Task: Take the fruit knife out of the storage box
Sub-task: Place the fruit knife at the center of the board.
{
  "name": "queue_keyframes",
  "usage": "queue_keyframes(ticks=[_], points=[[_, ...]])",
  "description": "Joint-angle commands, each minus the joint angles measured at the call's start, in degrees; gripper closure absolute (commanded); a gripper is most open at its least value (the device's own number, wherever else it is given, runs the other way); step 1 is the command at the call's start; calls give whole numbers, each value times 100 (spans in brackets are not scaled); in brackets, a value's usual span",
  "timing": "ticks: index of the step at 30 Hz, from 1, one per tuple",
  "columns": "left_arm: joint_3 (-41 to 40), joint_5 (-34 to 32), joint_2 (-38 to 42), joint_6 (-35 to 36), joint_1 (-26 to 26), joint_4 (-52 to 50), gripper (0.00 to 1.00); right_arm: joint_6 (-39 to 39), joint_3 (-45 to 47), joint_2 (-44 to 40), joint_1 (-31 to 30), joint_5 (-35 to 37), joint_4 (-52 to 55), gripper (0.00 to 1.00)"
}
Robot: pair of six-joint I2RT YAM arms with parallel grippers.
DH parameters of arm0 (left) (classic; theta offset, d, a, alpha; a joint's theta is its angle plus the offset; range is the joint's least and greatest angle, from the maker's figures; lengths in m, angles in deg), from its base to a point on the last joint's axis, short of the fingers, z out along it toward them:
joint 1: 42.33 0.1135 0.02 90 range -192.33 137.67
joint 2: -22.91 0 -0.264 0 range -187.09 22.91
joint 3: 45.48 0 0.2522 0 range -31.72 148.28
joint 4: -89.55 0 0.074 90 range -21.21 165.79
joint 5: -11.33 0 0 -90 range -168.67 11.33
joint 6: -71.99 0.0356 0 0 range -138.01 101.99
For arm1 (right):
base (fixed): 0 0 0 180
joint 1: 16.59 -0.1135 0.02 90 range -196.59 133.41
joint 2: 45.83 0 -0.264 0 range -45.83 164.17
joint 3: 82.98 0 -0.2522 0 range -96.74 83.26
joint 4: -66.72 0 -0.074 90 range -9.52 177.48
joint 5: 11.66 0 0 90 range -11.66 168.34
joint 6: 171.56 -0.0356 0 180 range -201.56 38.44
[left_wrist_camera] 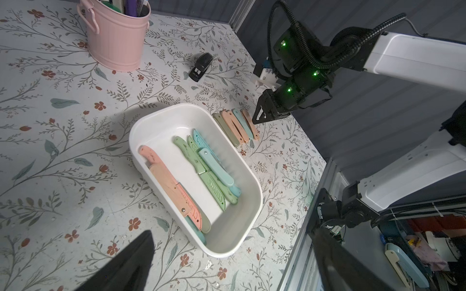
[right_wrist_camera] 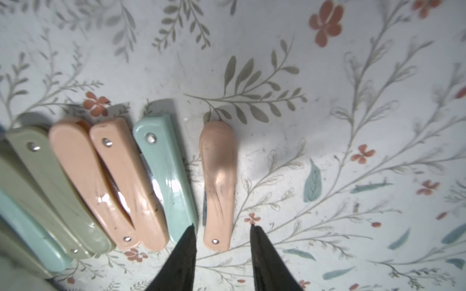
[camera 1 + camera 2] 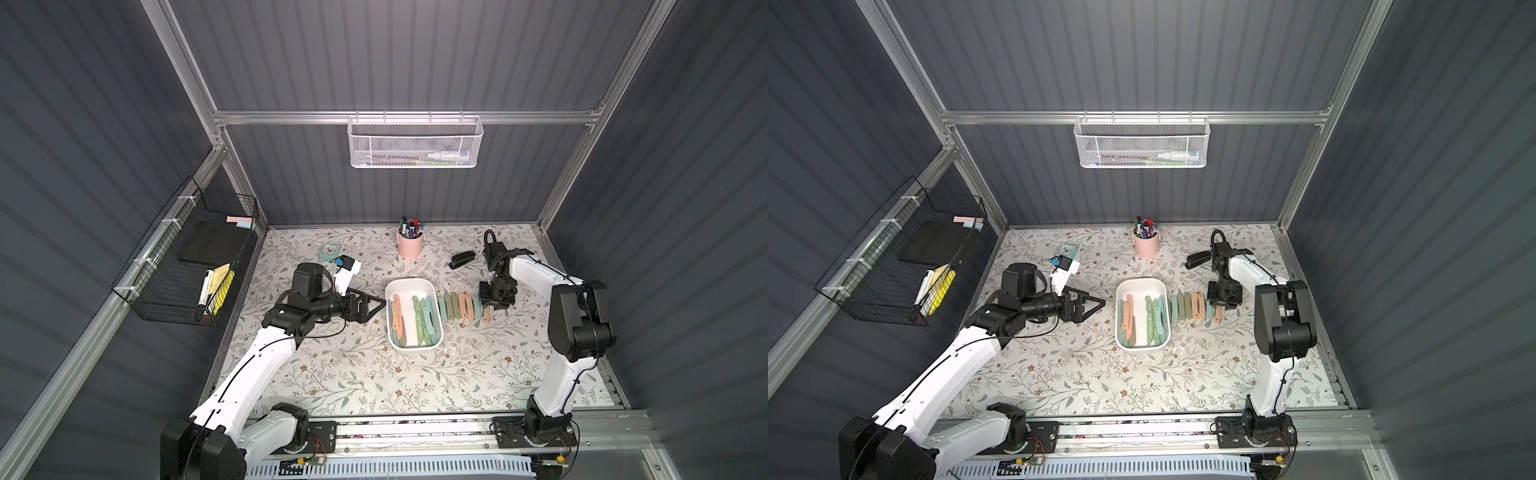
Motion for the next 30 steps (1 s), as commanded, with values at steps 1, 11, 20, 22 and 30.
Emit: queue_keyframes(ticks=[1, 11, 20, 22, 30], points=[[80, -232, -14, 39, 26, -161, 1, -13, -111, -305, -80, 192, 242, 60], [609, -1910, -703, -617, -377, -472, 1, -473, 602, -1502, -663, 117, -926, 57], [1317, -4066, -1907, -917, -2214, -607, 1, -814, 1664, -2277, -498, -1120, -2594, 29], [1562, -4506, -2233, -990, -2592, -694, 1, -888, 1749, -2308, -457, -1427, -2820, 24], [2109, -5151, -3312, -1849, -3050, -844, 16, -943, 1866, -2647, -457, -1593, -2936, 4]])
